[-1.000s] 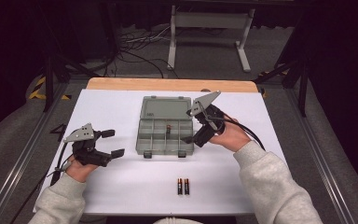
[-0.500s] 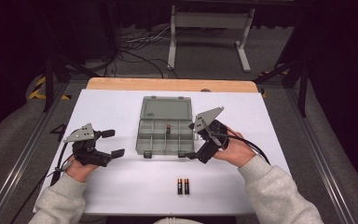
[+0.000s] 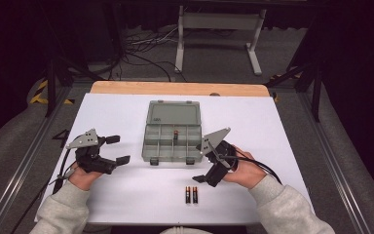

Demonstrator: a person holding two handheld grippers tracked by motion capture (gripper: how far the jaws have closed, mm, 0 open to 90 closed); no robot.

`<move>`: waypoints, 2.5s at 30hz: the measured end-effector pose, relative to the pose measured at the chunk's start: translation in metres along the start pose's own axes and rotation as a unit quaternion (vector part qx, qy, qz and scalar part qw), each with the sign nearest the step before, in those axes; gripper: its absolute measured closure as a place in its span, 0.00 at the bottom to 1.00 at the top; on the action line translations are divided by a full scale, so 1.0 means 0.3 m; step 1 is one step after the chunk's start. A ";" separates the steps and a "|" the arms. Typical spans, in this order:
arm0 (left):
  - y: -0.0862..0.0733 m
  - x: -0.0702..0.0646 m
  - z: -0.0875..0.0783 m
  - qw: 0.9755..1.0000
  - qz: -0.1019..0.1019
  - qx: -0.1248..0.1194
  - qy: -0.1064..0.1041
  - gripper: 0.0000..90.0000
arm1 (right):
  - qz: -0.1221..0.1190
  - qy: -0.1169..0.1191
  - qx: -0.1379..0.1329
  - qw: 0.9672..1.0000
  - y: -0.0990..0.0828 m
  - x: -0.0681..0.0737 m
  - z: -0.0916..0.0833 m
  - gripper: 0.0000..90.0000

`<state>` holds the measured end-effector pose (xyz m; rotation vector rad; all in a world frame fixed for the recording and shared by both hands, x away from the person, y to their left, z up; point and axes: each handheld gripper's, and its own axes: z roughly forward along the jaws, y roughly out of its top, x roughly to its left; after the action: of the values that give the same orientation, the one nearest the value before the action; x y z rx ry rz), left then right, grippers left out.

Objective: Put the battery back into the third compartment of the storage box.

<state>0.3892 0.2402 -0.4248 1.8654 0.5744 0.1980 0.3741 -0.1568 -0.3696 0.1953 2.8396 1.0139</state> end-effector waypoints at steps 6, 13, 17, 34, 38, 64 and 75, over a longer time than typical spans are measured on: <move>0.001 -0.001 -0.002 1.000 0.000 0.003 0.000 0.09 | 0.003 0.013 0.013 1.000 -0.023 0.023 0.031 0.02; 0.001 -0.002 -0.002 1.000 0.001 0.003 0.002 0.09 | 0.004 0.028 0.028 0.999 -0.051 0.060 0.072 0.02; 0.001 -0.002 -0.001 1.000 0.002 0.003 0.003 0.09 | 0.006 0.036 0.034 0.999 -0.065 0.072 0.090 0.02; 0.001 -0.001 -0.003 1.000 0.000 0.002 0.002 0.09 | 0.006 0.068 0.063 0.996 -0.106 0.129 0.162 0.02; 0.002 -0.002 -0.004 1.000 0.003 0.005 0.002 0.09 | 0.000 0.079 0.061 0.995 -0.109 0.138 0.170 0.02; 0.002 -0.002 -0.003 1.000 0.004 0.006 0.003 0.09 | -0.025 0.057 0.079 0.995 -0.127 0.154 0.189 0.29; -0.001 -0.001 -0.001 1.000 0.000 0.005 0.002 0.09 | -0.038 0.050 0.081 0.995 -0.126 0.161 0.185 0.42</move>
<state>0.3889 0.2404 -0.4248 1.8759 0.5788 0.1981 0.3323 -0.1435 -0.4398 0.0507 2.9948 0.8006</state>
